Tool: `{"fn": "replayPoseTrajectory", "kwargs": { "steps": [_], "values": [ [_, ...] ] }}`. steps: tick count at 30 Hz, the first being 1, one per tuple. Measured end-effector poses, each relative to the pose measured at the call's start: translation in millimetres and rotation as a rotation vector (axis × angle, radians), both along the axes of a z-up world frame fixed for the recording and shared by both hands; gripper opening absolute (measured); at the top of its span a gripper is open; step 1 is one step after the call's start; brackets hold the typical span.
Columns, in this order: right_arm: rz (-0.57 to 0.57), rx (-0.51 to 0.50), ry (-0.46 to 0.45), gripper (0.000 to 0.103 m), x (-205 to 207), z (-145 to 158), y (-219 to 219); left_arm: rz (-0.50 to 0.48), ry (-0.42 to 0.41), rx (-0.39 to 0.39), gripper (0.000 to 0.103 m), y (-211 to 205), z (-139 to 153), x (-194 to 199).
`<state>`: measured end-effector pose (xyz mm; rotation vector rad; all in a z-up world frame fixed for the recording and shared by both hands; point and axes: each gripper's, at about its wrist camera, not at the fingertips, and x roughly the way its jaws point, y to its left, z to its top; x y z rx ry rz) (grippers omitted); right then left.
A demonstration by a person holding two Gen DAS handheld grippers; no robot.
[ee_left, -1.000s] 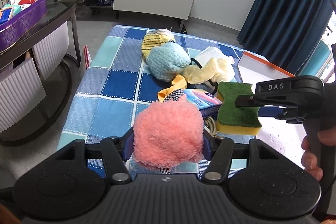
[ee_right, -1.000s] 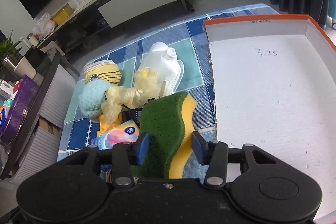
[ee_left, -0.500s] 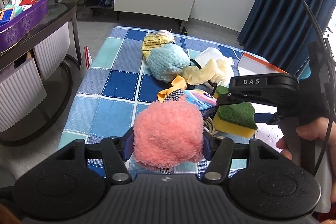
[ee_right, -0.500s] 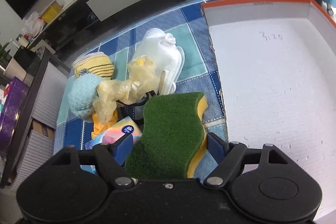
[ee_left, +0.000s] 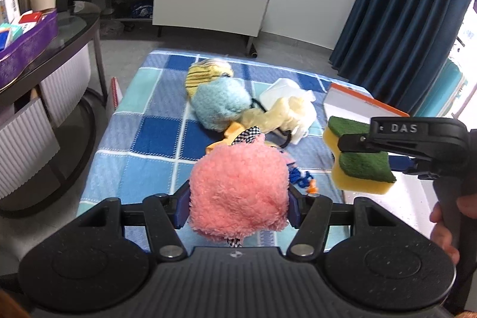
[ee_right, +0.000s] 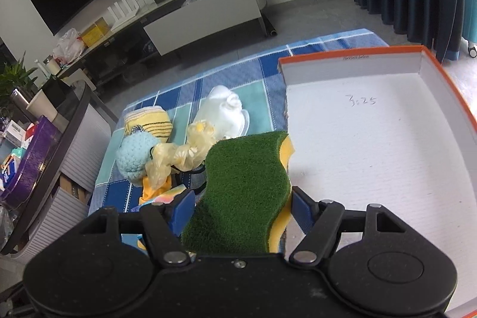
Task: Organize soft objects
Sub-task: 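Carry the pink pompom and green sponge over the white box with both tools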
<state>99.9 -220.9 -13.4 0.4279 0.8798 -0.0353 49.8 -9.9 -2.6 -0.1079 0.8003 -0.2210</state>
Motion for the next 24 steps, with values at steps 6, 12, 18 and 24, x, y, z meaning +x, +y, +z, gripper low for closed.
{"fn": "replayPoseTrajectory", "kwargs": {
  "steps": [6,12,18,24],
  "values": [
    [-0.013,-0.02,-0.035,0.083,-13.9,15.2,-21.0,-0.04,-0.013,0.009,0.061,-18.0,9.7,2.5],
    [-0.052,-0.018,-0.058,0.083,-25.7,21.6,-49.8,-0.09,-0.022,0.015,0.061,-43.8,15.6,7.5],
    [-0.088,-0.033,-0.067,0.083,-36.7,22.0,-79.9,-0.154,-0.025,0.014,0.061,-78.1,16.8,14.9],
    [-0.127,-0.05,-0.069,0.083,-43.4,21.7,-113.3,-0.22,-0.022,0.008,0.061,-114.0,15.4,25.9]
  ]
}}
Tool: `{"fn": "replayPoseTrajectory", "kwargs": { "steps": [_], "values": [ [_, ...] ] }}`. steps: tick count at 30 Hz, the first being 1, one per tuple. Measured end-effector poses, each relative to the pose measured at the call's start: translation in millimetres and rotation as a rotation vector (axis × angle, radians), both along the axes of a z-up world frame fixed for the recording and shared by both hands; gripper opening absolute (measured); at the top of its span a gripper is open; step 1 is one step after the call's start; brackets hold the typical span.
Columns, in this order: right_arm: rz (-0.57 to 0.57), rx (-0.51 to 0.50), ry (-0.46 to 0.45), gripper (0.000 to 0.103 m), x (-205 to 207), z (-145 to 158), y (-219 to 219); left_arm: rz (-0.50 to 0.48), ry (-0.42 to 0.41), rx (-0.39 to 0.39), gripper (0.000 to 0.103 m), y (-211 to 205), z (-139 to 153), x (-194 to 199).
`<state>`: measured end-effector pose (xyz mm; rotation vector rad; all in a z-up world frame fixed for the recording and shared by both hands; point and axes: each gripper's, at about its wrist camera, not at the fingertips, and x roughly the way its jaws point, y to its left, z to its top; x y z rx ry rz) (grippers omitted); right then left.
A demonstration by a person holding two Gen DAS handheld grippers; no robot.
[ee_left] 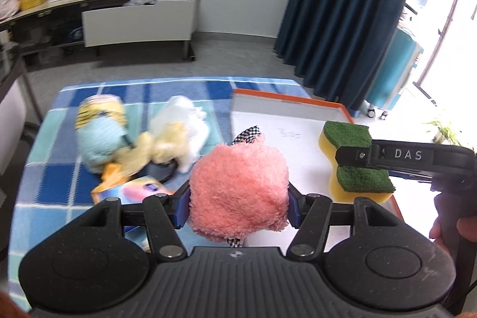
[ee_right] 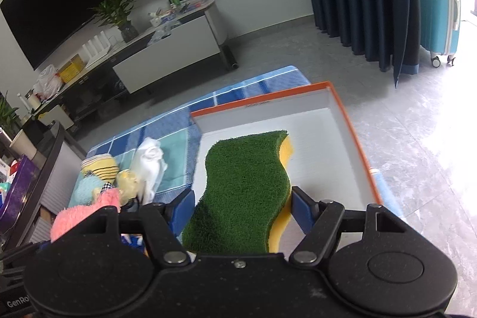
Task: Organize soft objects
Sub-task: 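Carry the pink pompom and green sponge over the white box with both tools, then open the right tool to drop the sponge while the left tool releases the pompom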
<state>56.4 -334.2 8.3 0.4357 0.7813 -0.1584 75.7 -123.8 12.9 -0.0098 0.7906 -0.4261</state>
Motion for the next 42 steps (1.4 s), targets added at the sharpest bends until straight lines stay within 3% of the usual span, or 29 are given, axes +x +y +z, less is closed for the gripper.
{"fn": "replayPoseTrajectory", "kwargs": {
  "steps": [17,42],
  "values": [
    [-0.021,-0.022,0.022,0.083,34.5,-14.2,-59.0,-0.084,0.015,0.023,0.061,-72.5,-11.9,35.9],
    [0.058,-0.115,0.078,0.088,96.6,-39.5,-63.9,-0.092,0.056,0.04,0.061,-99.6,-34.0,78.3]
  ]
}}
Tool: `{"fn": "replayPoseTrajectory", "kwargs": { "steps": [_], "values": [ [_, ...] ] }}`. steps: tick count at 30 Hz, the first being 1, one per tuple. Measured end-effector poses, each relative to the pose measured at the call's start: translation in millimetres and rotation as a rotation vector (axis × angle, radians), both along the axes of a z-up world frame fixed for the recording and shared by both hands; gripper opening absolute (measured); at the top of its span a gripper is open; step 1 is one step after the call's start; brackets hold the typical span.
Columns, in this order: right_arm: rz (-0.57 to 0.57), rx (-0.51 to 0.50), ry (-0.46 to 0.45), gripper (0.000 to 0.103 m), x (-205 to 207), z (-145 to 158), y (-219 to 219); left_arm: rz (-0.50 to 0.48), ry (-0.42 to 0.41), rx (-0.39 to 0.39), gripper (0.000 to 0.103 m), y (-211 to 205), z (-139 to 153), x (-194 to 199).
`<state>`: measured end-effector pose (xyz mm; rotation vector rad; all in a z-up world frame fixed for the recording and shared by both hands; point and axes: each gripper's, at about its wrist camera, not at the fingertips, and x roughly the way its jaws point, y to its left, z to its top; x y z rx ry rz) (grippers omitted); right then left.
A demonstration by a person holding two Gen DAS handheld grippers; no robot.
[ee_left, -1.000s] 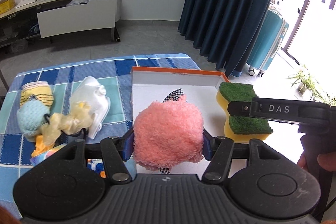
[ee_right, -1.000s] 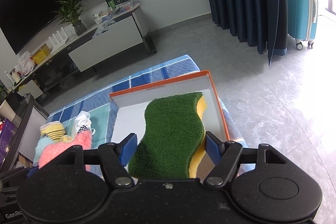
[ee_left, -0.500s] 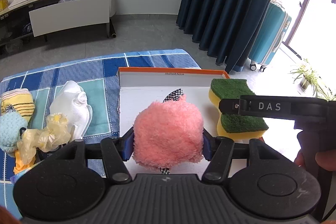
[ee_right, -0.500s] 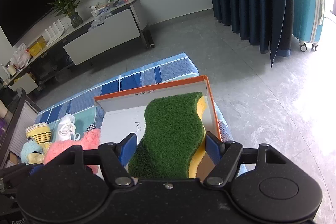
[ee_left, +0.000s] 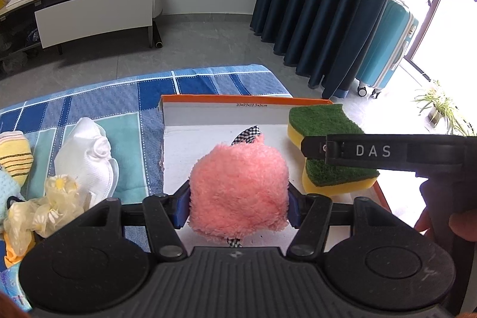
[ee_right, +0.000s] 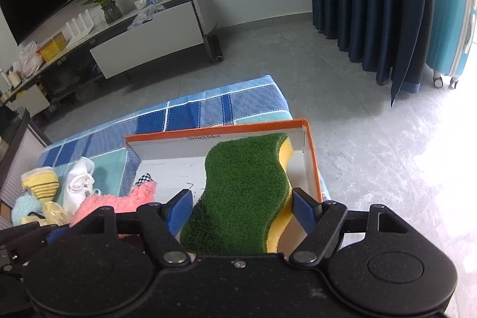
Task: Organize soft objects
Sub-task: 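Open the right tool to drop the sponge while the left tool releases the pompom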
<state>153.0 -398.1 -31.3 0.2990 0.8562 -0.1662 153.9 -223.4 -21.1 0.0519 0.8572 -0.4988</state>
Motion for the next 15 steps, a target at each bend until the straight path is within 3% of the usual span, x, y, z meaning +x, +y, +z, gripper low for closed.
{"fn": "replayPoseTrajectory", "kwargs": {
  "steps": [4,6,15],
  "values": [
    [0.016,-0.037,0.008,0.089,5.8,-1.8,-0.5,0.003,0.012,-0.003,0.061,-1.4,-4.6,7.5],
    [0.036,-0.007,-0.004,0.09,4.3,-1.0,-3.6,-0.001,0.014,-0.003,0.061,-3.5,-6.4,9.6],
    [0.02,-0.017,-0.078,0.093,-14.8,22.3,-6.8,-0.024,0.04,-0.021,0.063,-8.7,-14.1,13.3]
  ]
}}
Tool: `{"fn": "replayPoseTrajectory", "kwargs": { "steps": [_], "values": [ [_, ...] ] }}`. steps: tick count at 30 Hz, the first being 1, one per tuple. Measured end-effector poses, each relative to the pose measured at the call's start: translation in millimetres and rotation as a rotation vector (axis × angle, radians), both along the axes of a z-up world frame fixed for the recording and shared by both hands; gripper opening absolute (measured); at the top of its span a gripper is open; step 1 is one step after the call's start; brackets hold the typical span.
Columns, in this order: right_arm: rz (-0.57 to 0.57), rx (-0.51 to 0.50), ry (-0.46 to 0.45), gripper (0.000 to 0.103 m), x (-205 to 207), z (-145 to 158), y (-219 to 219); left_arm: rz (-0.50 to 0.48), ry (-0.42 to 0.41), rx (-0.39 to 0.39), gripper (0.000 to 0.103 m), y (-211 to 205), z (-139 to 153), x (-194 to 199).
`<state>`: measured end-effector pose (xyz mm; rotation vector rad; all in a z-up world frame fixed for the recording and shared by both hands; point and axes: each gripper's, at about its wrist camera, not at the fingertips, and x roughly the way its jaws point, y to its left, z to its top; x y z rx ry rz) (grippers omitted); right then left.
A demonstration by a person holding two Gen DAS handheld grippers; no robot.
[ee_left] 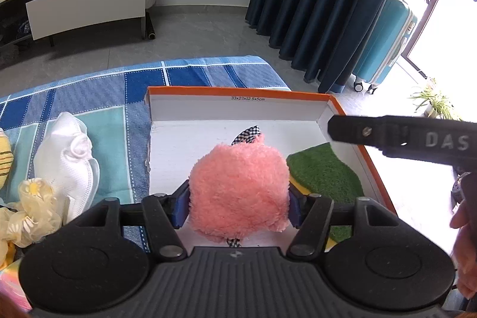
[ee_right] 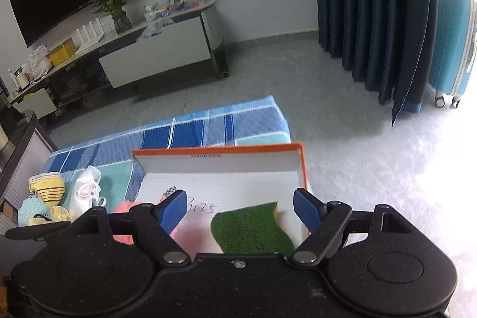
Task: Organize soft objects
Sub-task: 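Open the right tool to drop the sponge while the left tool releases the pompom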
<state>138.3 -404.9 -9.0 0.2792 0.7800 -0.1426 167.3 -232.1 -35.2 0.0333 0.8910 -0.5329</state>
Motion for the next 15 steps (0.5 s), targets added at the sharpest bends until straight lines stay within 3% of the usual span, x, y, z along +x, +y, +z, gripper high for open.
{"fn": "replayPoseTrajectory", "kwargs": {
  "steps": [8,15],
  "values": [
    [-0.042,-0.019,-0.055,0.093,-25.2,17.4,5.9,-0.014,-0.012,-0.039,0.083,4.2,8.3,-9.6],
    [-0.054,-0.094,-0.063,0.093,-49.7,21.1,28.6,0.047,-0.033,-0.015,0.088,26.7,21.6,-28.7]
  ]
}}
